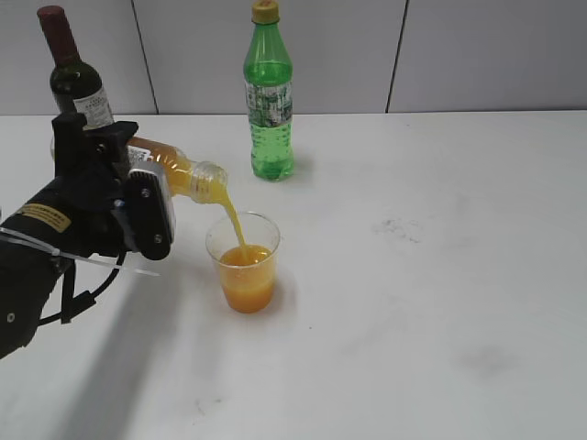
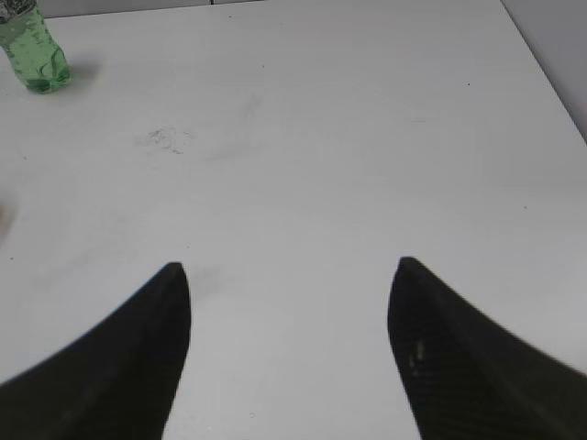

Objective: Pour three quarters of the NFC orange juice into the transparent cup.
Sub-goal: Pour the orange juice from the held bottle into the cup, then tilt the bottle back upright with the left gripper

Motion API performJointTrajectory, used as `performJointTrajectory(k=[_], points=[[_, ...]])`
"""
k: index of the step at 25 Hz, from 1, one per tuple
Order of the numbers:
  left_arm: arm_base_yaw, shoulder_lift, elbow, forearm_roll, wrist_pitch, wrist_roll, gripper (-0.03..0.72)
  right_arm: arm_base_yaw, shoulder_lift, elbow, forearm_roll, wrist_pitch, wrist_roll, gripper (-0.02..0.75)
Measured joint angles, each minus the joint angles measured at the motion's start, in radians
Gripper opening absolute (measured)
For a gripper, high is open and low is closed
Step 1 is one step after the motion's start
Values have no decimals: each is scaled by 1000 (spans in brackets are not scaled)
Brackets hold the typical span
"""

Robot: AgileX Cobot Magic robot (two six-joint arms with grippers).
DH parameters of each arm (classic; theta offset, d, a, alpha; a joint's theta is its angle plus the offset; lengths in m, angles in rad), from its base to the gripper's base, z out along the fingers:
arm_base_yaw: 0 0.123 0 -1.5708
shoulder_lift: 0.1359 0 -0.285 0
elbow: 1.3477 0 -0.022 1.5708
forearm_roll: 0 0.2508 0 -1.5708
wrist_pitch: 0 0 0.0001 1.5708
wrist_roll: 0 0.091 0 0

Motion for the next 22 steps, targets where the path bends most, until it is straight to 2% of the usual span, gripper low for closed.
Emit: performJointTrajectory(k=[22], points=[[0, 20, 0, 0, -23, 19, 473, 0, 0, 0, 0, 0, 0, 519]])
